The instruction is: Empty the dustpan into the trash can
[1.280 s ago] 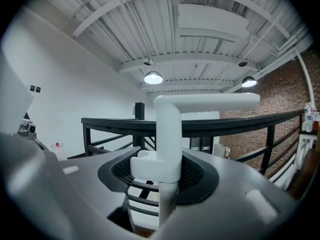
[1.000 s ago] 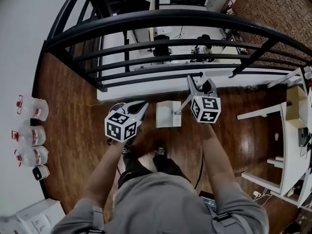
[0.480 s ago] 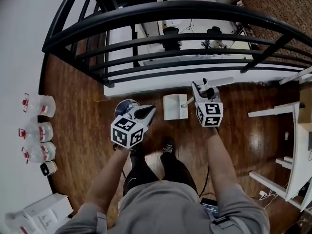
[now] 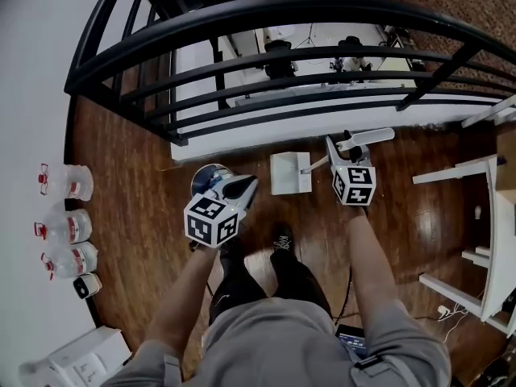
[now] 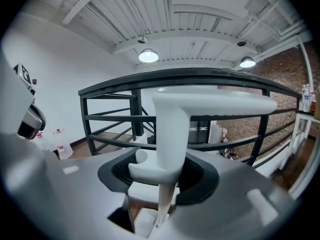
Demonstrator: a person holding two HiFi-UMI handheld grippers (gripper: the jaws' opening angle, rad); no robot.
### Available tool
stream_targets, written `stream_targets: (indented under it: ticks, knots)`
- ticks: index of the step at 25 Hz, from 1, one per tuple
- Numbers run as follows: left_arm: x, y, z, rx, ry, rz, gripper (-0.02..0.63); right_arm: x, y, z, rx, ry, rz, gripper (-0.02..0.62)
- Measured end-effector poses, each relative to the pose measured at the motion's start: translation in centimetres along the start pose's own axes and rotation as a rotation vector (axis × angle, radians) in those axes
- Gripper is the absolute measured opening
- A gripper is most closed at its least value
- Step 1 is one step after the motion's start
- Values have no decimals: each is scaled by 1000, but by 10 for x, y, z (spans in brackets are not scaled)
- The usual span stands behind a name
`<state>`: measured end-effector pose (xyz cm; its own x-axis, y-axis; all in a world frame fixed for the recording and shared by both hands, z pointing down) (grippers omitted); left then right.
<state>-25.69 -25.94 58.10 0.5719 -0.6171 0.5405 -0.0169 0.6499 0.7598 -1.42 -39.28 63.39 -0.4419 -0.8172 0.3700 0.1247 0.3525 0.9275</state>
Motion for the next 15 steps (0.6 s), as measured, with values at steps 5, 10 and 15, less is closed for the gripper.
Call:
stream_targets:
  ticks: [5, 10, 15]
  knots:
    - [-1, 4, -6, 0, -4, 6, 5, -14, 12, -26, 47, 50, 24, 193]
    - [-3, 10, -14, -16, 10, 11, 5, -26, 25, -36, 81, 101, 60, 193]
    - [-3, 5, -23, -9, 10, -2, 5, -28, 24, -42, 106, 88, 82, 214]
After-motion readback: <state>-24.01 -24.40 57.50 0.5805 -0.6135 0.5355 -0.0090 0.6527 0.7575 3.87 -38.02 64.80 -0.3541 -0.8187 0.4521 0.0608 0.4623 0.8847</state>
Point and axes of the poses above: the fingertips, and each gripper's own axes: x forward along the fingers, z to its left, y out of its underside, the point moved 5 cm from there along -x, backward along the fingers
